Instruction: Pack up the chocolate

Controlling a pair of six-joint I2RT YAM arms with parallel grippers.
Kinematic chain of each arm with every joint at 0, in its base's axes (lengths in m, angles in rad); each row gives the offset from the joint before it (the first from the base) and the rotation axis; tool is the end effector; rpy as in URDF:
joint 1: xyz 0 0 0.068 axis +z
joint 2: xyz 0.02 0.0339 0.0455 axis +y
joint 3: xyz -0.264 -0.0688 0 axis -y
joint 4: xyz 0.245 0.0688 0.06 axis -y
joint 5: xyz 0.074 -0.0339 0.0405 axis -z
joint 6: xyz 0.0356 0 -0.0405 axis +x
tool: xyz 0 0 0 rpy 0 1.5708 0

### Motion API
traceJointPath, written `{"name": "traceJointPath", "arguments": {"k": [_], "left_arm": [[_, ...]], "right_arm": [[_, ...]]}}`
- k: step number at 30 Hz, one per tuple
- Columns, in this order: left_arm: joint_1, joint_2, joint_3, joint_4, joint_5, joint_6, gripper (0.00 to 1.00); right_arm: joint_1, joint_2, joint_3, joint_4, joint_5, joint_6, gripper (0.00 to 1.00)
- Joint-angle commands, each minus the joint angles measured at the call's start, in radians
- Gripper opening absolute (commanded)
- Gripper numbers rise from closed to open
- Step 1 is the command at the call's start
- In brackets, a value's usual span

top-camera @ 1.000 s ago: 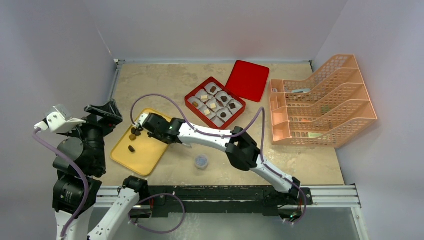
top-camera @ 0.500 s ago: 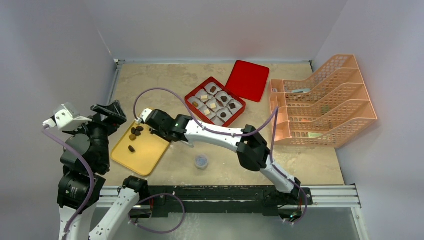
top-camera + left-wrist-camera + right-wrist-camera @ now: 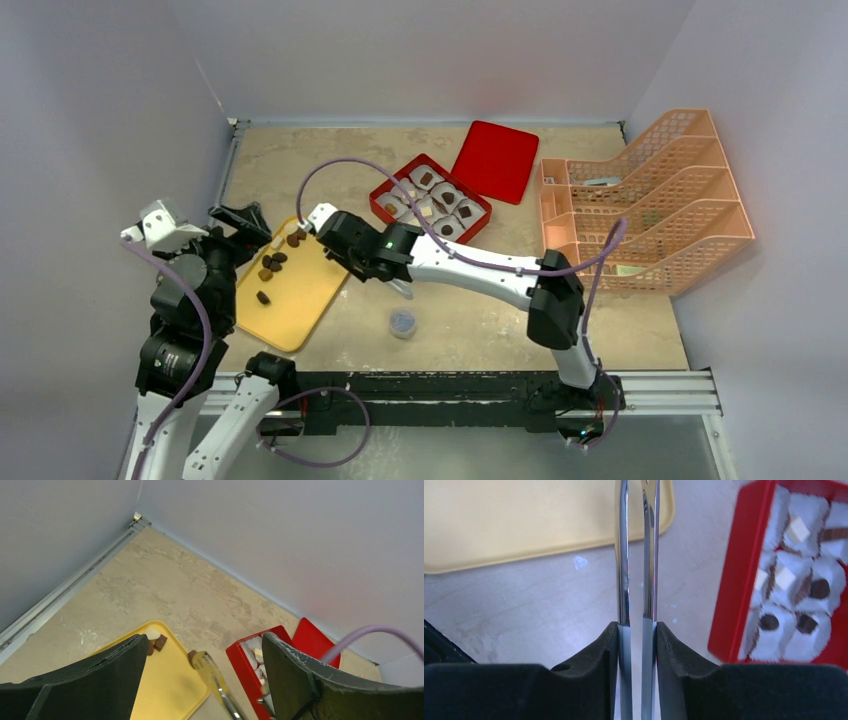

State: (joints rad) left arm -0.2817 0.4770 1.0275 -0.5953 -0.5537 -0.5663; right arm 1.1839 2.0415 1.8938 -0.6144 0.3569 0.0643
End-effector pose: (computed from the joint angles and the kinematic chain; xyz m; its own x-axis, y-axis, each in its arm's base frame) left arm 0.0696 -0.0007 0.4093 0.1076 -0.5062 -0.8557 -0.2494 0.8194 -0.5161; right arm 0.1883 0.4292 0.2980 -0.3096 -0.6003 -0.7374 -0.7540 0.6275 -0.1942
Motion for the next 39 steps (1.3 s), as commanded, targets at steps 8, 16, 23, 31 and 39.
{"name": "traceJointPath", "arguments": {"k": [8,16,23,31,39], "left_arm": [[0.002,0.071,-0.121,0.074,0.066,0.004,0.84],[0.002,0.126,-0.177,0.097,0.11,0.042,0.84],[0.003,0.138,-0.189,0.105,0.116,0.046,0.84],[0.003,0.132,-0.175,0.098,0.103,0.056,0.84],[0.003,0.146,-0.164,0.111,0.104,0.058,0.84]], "right_arm": [[-0.094,-0.308,-0.224,-0.169,0.123,0.164,0.14],[-0.214,-0.461,-0.376,-0.284,0.101,0.236,0.15],[-0.247,-0.456,-0.416,-0.313,0.057,0.254,0.16],[-0.288,-0.406,-0.418,-0.319,0.015,0.247,0.18],[-0.293,-0.373,-0.393,-0.349,-0.007,0.252,0.2]]}}
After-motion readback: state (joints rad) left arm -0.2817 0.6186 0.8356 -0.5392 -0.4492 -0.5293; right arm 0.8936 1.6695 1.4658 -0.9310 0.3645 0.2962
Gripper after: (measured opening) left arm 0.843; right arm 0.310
